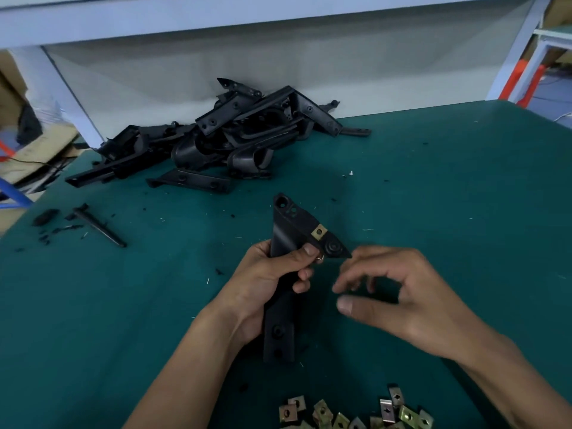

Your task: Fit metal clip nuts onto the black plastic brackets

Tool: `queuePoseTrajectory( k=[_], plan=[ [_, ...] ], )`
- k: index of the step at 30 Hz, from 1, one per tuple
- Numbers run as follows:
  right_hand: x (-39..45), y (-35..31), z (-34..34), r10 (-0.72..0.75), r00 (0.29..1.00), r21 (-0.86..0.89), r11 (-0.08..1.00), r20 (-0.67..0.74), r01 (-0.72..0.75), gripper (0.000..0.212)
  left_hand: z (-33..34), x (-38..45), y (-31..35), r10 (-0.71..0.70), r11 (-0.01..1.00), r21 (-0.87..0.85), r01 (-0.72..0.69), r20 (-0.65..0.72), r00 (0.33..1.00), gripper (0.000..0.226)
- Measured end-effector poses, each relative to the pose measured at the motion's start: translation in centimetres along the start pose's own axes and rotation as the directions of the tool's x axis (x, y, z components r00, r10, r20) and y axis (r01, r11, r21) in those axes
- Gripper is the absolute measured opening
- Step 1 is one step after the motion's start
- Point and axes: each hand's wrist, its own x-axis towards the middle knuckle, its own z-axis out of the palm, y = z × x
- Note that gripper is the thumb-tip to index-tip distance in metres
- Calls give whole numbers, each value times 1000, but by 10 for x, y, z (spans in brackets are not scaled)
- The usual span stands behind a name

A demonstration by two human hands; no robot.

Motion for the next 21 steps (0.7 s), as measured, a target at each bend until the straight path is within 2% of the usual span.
queuePoseTrajectory(
  k=[3,7,10,14,18,21],
  plan=[
    [6,-1,14,51,982,181,983,-182,-18,5,2,0,-2,8,999,44,-9,30,1000,4],
    [7,0,27,14,983,349,936,-181,51,16,1,-1,-4,22,997,76,-27,71,997,11],
    [7,0,28,1,982,400,914,-186,75,27,0,-1,-4,29,994,100,-39,99,995,12],
    [6,-3,28,-12,989,443,893,-146,76,23,0,0,-6,33,993,109,-46,112,993,13],
    [6,-6,32,19,972,320,946,-233,58,18,-1,0,-6,24,990,137,-41,125,992,14],
    [9,-3,30,85,954,371,928,-287,29,20,-1,0,-6,24,992,116,-40,138,990,6]
  ],
)
